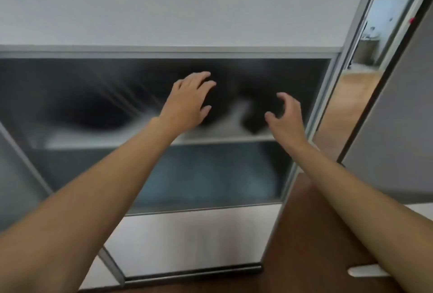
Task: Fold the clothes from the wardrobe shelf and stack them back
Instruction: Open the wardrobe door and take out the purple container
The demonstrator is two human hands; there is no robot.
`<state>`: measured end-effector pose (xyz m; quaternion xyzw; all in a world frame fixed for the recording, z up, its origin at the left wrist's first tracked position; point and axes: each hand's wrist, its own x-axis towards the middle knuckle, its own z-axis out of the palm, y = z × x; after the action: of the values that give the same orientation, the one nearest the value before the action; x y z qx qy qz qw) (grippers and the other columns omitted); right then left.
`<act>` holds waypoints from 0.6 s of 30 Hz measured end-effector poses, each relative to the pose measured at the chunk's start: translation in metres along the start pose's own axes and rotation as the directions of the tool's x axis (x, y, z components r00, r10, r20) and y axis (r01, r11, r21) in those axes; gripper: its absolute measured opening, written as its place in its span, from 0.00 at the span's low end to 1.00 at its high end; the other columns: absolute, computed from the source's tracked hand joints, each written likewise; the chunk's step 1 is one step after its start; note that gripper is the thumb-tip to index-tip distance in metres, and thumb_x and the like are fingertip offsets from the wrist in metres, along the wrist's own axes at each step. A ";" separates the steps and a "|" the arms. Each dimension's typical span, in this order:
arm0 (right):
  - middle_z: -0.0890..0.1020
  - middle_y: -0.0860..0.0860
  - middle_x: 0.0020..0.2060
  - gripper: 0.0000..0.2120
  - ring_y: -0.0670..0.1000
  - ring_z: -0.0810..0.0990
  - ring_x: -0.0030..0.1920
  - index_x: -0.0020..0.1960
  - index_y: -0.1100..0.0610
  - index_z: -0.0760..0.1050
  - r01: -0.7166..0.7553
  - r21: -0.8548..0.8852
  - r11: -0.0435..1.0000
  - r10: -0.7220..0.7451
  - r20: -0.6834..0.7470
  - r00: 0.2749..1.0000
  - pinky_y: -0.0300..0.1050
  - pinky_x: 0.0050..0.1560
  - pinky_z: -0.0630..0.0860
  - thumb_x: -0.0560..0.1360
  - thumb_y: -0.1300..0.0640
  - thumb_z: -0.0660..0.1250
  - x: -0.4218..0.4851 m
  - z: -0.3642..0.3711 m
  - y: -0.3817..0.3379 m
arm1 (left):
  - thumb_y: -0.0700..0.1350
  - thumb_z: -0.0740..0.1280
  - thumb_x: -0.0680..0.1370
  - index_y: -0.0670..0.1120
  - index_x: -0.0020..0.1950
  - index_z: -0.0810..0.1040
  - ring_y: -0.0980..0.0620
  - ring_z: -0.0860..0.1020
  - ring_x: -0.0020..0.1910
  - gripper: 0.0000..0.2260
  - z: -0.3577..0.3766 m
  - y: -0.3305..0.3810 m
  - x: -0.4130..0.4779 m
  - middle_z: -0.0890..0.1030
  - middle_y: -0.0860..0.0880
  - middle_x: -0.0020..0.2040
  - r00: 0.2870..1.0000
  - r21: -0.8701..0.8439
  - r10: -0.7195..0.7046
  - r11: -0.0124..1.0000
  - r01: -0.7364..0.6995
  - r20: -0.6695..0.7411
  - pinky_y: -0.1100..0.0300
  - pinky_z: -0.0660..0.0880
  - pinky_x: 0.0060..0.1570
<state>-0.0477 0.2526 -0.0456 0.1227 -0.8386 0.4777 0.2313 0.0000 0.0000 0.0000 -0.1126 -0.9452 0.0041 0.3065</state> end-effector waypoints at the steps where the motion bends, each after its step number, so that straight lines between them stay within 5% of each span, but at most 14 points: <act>1: 0.66 0.57 0.72 0.29 0.54 0.66 0.72 0.74 0.59 0.65 -0.034 0.013 0.999 0.035 -0.080 0.996 0.39 0.71 0.60 0.75 0.62 0.68 0.013 -0.013 0.003 | 0.51 0.70 0.77 0.47 0.79 0.61 0.43 0.56 0.79 0.33 0.001 0.007 0.014 0.58 0.45 0.80 1.000 0.082 0.030 0.996 -0.030 0.000 0.44 0.57 0.76; 5: 0.56 0.54 0.78 0.35 0.57 0.58 0.77 0.78 0.55 0.56 -0.175 0.140 0.975 0.207 -0.267 0.941 0.42 0.66 0.57 0.75 0.62 0.68 0.061 -0.057 0.024 | 0.57 0.74 0.73 0.53 0.82 0.42 0.39 0.40 0.80 0.49 0.007 0.041 0.061 0.40 0.46 0.82 0.990 0.140 -0.105 0.986 0.091 0.096 0.29 0.53 0.73; 8: 0.55 0.54 0.79 0.37 0.58 0.57 0.78 0.80 0.56 0.52 -0.256 0.246 0.935 0.322 -0.280 0.905 0.52 0.74 0.61 0.77 0.61 0.67 0.085 -0.072 0.040 | 0.58 0.77 0.69 0.58 0.80 0.35 0.37 0.30 0.77 0.57 0.025 0.057 0.079 0.28 0.48 0.78 0.939 0.063 -0.300 0.954 0.293 0.167 0.22 0.56 0.66; 13: 0.58 0.54 0.77 0.34 0.56 0.61 0.75 0.79 0.57 0.55 -0.245 0.293 0.924 0.305 -0.178 0.936 0.51 0.73 0.63 0.77 0.61 0.67 0.100 -0.073 0.061 | 0.52 0.79 0.70 0.62 0.76 0.29 0.37 0.29 0.76 0.60 0.044 0.056 0.085 0.24 0.49 0.76 0.917 0.161 -0.373 0.923 0.351 0.139 0.19 0.57 0.62; 18: 0.60 0.53 0.76 0.31 0.54 0.62 0.74 0.77 0.56 0.60 -0.169 0.320 0.932 0.258 -0.262 0.930 0.43 0.67 0.63 0.77 0.64 0.66 0.107 -0.074 0.070 | 0.46 0.78 0.71 0.63 0.76 0.29 0.38 0.30 0.77 0.59 0.052 0.044 0.081 0.24 0.51 0.77 0.924 0.212 -0.375 0.911 0.353 0.074 0.19 0.59 0.62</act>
<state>-0.1501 0.3536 -0.0117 -0.0113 -0.7225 0.6315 0.2811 -0.0847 0.0640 0.0016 0.0967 -0.9604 0.0456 0.2574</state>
